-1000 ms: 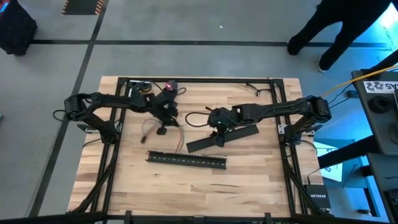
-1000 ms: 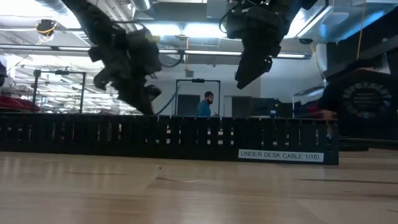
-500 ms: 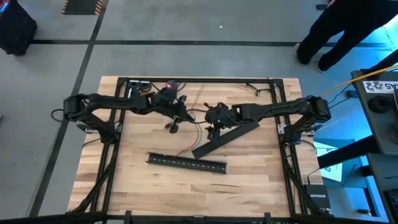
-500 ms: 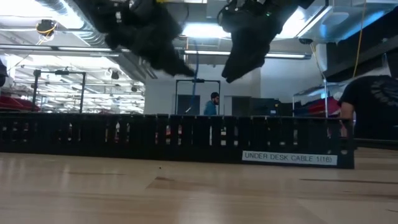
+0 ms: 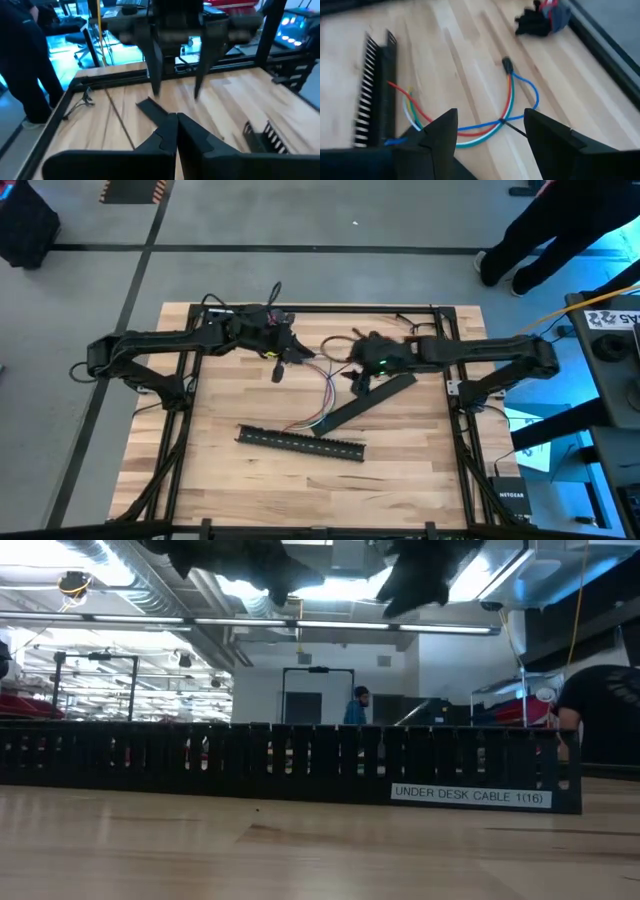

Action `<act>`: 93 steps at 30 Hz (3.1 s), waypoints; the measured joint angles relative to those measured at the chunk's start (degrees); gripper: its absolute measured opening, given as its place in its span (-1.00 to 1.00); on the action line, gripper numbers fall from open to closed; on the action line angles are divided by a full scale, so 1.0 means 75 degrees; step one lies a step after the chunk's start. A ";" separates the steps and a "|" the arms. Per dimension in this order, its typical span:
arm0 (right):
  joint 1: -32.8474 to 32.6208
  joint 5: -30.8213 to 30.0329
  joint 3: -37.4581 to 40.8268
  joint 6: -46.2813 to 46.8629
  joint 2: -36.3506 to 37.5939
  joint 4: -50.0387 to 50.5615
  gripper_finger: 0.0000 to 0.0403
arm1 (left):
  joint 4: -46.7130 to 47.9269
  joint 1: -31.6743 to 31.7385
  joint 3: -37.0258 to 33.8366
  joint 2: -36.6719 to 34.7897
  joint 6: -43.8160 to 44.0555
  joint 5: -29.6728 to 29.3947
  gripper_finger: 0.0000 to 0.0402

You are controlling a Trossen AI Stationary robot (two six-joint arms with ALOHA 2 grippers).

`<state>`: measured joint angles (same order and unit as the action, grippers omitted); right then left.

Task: Ziptie cables
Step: Put the cable wires into the black cable duct

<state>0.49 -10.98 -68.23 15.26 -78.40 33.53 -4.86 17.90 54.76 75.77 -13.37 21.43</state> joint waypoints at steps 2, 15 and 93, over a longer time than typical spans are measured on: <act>-0.0014 -0.0005 0.0000 0.0014 0.0378 0.0134 0.10 | 0.0144 -0.0001 0.0000 -0.0018 0.0373 -0.0006 -0.99; 0.0088 0.0052 0.0009 0.0334 0.0147 0.0342 0.10 | 0.2704 0.0887 0.0003 0.1304 0.0903 -0.1626 -0.48; 0.0737 -0.0199 -0.0315 0.6154 -0.3875 -0.1466 0.09 | 0.3829 0.0957 0.0874 0.1451 -0.0020 -0.2144 -0.81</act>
<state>6.02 -12.48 -70.59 61.41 -107.47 22.53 23.86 25.08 61.32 86.65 -13.52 5.35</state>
